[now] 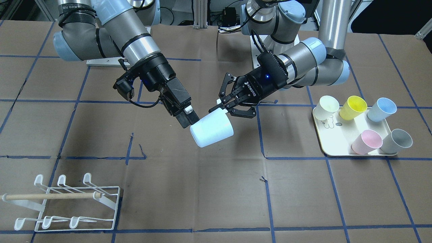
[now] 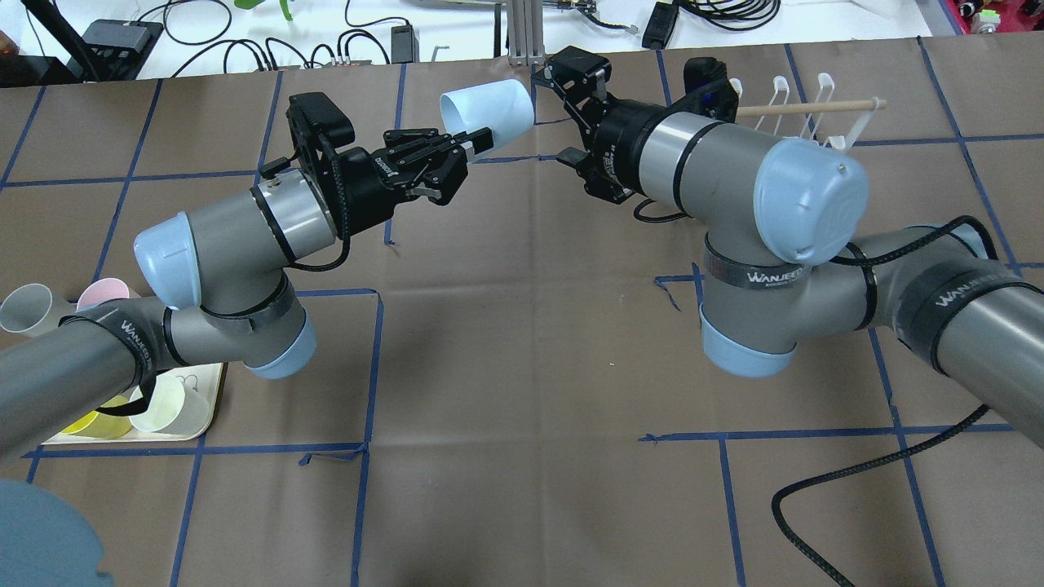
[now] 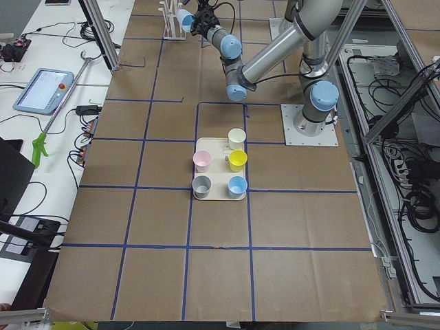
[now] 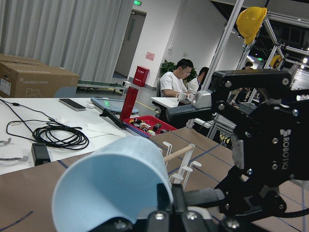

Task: Transfer IKEA cup to right arm and place on rack

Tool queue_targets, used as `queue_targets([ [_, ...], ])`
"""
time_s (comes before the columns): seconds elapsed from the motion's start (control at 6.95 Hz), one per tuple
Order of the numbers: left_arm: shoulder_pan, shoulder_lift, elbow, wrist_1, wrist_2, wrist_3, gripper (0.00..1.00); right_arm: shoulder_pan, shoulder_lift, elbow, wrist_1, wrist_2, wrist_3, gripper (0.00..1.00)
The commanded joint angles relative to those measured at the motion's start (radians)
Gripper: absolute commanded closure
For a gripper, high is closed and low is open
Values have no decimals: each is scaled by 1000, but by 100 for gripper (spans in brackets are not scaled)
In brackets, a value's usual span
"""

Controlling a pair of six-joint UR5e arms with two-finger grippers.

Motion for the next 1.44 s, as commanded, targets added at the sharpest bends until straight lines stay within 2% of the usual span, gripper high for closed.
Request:
queue_targets([
  [0.0,-1,0,0,0,2,0,93,6,6,-4,2,-4,10,1],
  [1.29,-1,2,8,-2,3,-3,92,56,82,-99,5,-10,96,3],
])
